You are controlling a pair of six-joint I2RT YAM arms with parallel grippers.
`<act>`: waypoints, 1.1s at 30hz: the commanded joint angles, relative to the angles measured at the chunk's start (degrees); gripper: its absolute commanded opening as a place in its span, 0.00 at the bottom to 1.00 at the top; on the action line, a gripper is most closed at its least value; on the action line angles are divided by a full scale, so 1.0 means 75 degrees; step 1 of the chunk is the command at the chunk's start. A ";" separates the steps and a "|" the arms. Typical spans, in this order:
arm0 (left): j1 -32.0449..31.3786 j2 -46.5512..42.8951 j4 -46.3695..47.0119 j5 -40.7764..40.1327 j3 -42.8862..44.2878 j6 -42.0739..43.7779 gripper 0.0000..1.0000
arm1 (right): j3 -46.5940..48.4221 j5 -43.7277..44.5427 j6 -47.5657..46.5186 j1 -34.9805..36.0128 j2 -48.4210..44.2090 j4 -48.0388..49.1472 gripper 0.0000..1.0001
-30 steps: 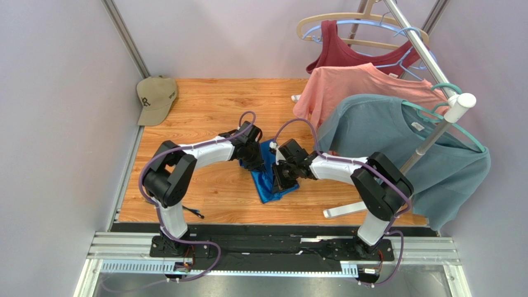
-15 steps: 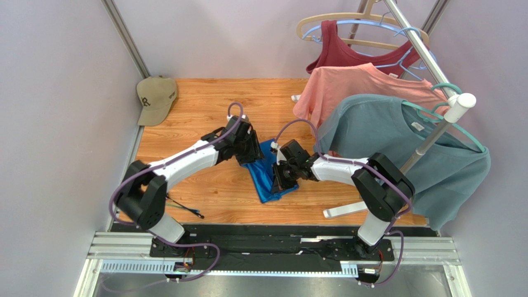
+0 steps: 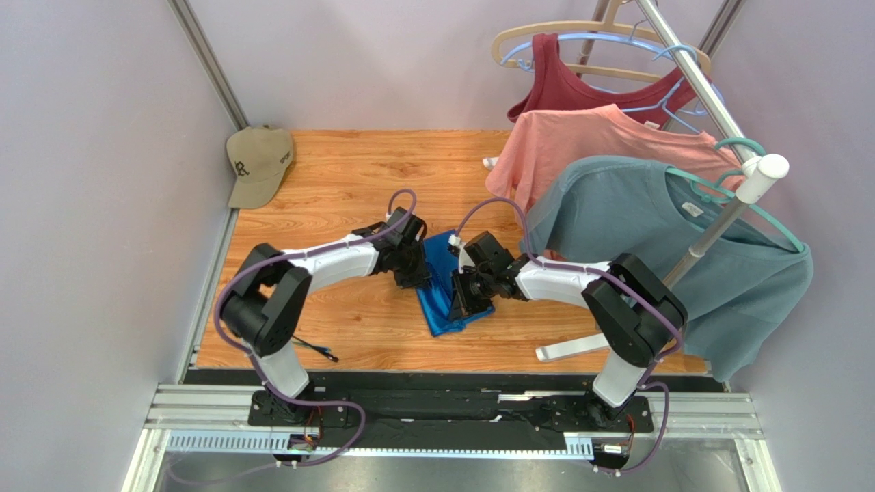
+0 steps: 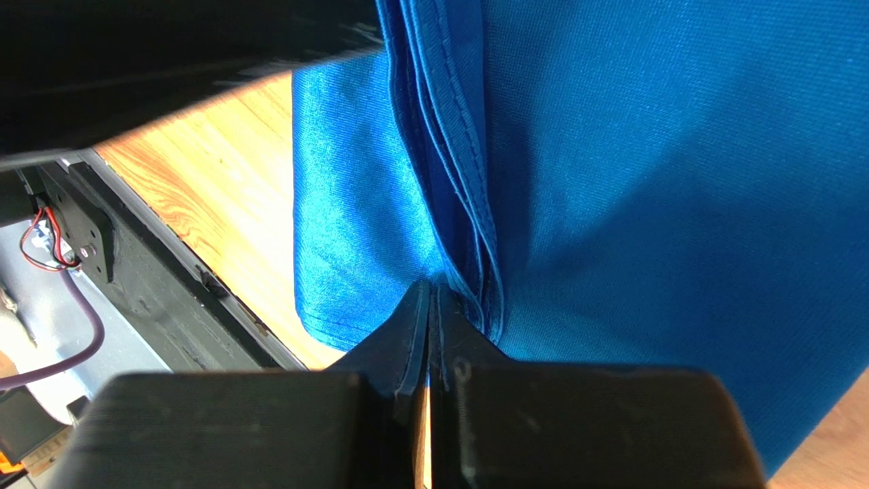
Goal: Fold the napkin into a case and place the utensils inside
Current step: Fold the lower triangle-folded napkin at the center of the board.
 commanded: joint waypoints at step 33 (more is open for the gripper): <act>-0.0080 -0.0784 -0.0379 -0.0343 0.0560 0.0791 0.23 | 0.2135 0.0794 -0.0707 -0.0771 0.1655 -0.0930 0.00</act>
